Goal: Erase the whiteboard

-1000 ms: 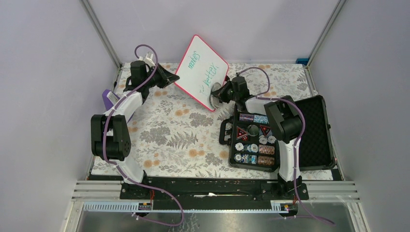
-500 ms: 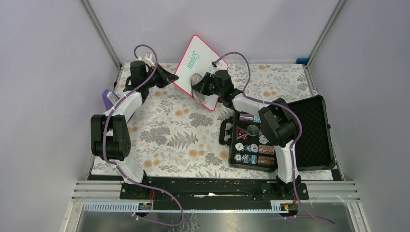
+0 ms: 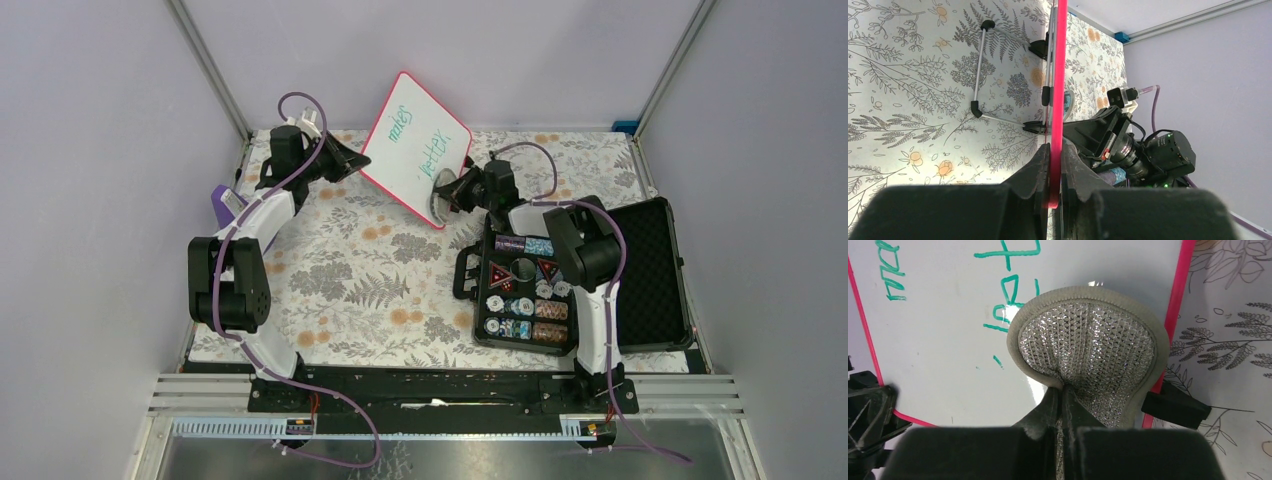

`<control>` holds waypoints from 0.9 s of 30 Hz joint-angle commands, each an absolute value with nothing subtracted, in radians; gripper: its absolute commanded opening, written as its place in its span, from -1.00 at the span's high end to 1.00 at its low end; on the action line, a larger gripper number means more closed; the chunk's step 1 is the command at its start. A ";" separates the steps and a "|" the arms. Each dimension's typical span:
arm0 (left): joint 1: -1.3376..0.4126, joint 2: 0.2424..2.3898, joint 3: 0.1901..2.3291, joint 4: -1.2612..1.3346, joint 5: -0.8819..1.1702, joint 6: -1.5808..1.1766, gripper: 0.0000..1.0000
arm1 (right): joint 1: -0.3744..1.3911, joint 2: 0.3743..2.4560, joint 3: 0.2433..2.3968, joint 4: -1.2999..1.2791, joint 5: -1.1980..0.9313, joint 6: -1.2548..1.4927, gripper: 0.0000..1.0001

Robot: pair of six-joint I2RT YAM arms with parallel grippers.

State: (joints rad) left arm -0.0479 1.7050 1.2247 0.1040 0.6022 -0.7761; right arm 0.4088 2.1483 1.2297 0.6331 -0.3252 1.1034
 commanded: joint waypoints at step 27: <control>-0.087 1.699 1.251 0.072 0.657 -0.800 1.00 | 0.483 2.163 1.246 0.538 -0.258 1.022 1.00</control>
